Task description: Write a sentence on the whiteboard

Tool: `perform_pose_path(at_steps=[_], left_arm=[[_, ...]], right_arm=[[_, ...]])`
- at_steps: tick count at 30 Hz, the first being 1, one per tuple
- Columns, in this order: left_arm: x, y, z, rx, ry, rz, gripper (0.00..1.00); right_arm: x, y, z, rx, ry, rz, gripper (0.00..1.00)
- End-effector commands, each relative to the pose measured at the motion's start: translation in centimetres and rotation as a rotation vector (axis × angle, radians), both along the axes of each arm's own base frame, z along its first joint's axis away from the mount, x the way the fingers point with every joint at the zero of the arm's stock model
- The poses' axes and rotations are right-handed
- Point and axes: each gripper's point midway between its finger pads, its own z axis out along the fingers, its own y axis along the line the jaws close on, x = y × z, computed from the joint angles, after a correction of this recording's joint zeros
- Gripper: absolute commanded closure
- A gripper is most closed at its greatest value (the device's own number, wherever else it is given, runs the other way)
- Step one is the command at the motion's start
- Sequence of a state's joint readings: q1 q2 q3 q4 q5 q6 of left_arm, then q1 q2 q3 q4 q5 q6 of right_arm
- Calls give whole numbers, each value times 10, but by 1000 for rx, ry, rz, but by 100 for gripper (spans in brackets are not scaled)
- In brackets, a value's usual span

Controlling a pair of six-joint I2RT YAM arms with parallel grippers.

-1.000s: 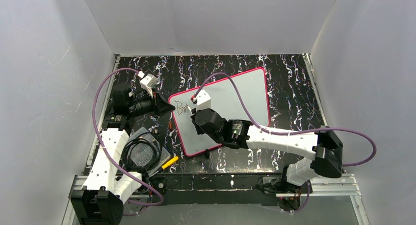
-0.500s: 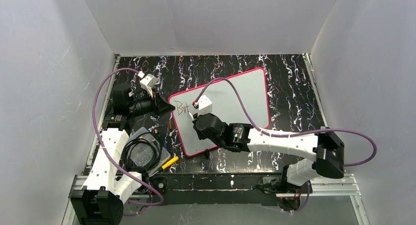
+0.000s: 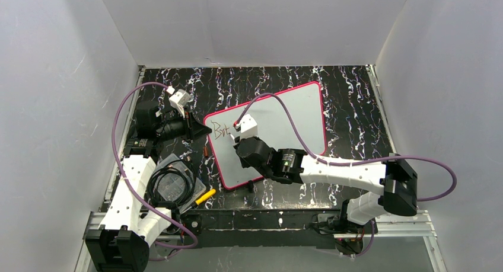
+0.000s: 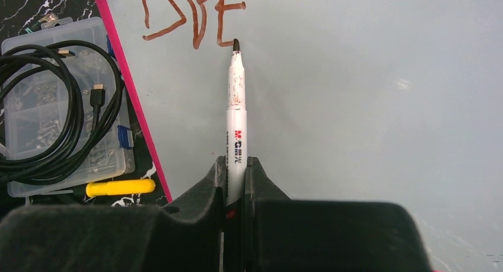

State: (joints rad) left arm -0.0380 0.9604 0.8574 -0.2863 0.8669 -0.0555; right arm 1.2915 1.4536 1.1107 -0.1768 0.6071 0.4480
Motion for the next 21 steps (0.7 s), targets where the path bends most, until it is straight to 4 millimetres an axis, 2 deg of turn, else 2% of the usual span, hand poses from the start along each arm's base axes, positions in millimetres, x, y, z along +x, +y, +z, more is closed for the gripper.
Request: perform_pose_path(at_steps=[1,7,14,21], left_arm=[[-6,-1,-3,32,-25,-22,100],[-6,-1,-4,32,-23,-21,100],[-6,0,-5,34,-19,-19,100],[-6,0,-5,33,-16,-21,100]], right_arm=[[9,-5,38,80,-68,-32,99],[8,-9,58,120,-105,-10,99],[17,-3,66,113,-119,12,99],[24,-1,66,119,-117,22,99]])
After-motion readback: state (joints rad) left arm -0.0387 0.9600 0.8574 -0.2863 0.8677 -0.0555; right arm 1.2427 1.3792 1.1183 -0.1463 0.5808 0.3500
